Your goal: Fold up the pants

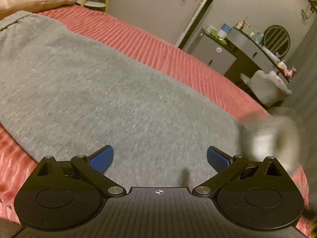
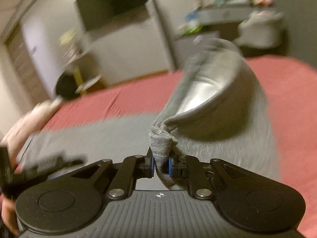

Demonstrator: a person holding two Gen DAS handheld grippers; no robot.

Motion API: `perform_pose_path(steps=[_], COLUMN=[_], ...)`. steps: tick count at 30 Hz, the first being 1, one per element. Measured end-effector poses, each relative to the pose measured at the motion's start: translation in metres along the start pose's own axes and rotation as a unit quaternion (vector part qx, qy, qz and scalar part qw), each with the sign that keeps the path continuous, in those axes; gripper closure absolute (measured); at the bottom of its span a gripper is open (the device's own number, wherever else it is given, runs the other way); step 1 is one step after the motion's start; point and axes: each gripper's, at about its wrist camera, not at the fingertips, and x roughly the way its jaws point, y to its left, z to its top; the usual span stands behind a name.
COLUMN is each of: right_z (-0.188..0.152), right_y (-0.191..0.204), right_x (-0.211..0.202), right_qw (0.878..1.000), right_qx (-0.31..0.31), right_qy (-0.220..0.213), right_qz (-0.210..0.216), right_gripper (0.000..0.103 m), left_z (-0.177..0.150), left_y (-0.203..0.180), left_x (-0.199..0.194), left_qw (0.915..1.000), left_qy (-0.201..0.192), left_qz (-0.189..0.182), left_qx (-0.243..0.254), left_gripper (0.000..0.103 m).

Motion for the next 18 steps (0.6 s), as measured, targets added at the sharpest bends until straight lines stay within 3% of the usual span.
perform_pose_path(steps=[4, 8, 11, 14, 15, 18], right_z=[-0.020, -0.012, -0.011, -0.021, -0.024, -0.028], right_y=[0.011, -0.005, -0.033, -0.055, -0.062, -0.069], right_x=[0.021, -0.009, -0.024, -0.031, -0.037, -0.061], right_qw=[0.998, 0.997, 0.994, 0.983, 0.978, 0.968], right_qx=[-0.004, 0.052, 0.110, 0.153, 0.174, 0.228], right_qy=[0.070, 0.036, 0.006, 0.016, 0.010, -0.026], right_qz=[0.007, 0.052, 0.010, -0.104, -0.118, -0.098], right_gripper=[0.077, 0.050, 0.045, 0.044, 0.044, 0.037], left_z=[-0.002, -0.001, -0.001, -0.004, -0.005, -0.007], left_y=[-0.005, -0.007, -0.009, -0.016, -0.018, -0.026], left_x=[0.006, 0.007, 0.010, 0.012, 0.012, 0.012], left_qw=[0.9996, 0.9983, 0.9962, 0.9929, 0.9914, 0.9838], left_qy=[0.013, 0.018, 0.031, 0.051, 0.057, 0.079], left_qz=[-0.018, -0.051, -0.079, -0.102, -0.111, -0.151], left_qx=[0.016, 0.021, 0.019, 0.033, 0.038, 0.056], left_gripper=[0.000, 0.000, 0.000, 0.000, 0.000, 0.000])
